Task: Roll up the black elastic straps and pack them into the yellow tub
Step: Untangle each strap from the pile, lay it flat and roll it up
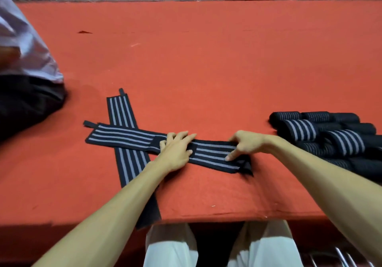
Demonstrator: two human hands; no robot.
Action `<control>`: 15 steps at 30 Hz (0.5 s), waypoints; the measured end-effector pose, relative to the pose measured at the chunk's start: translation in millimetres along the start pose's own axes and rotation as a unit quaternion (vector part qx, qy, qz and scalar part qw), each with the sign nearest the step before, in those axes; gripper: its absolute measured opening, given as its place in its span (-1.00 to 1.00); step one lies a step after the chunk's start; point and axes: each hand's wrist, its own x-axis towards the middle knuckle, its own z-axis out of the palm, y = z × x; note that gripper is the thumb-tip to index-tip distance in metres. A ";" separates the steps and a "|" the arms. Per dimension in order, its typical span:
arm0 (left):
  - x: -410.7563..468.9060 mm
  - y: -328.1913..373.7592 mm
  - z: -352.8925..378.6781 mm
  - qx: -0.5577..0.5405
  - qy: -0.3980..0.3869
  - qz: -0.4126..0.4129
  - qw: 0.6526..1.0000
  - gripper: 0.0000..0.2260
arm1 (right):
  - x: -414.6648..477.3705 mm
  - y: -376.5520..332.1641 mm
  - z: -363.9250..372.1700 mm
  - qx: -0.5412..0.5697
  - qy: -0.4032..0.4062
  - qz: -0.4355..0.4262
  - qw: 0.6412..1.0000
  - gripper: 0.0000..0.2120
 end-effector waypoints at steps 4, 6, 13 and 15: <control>10.2 15.5 -0.2 0.006 -0.021 0.050 0.998 -0.40 | -21.3 11.2 -7.1 0.189 -0.023 -0.053 0.980 -0.85; 12.7 17.7 0.8 0.003 -0.002 0.074 0.997 -0.53 | -28.9 15.6 -11.2 0.225 -0.016 -0.056 0.973 -0.88; 16.5 34.0 0.1 0.044 0.014 0.135 0.990 -0.73 | -46.3 33.0 -27.0 0.257 0.104 -0.016 0.961 -0.72; 17.7 38.7 -1.8 0.058 0.011 0.142 0.988 -0.77 | -46.6 39.2 -29.5 0.213 0.150 0.010 0.966 -0.69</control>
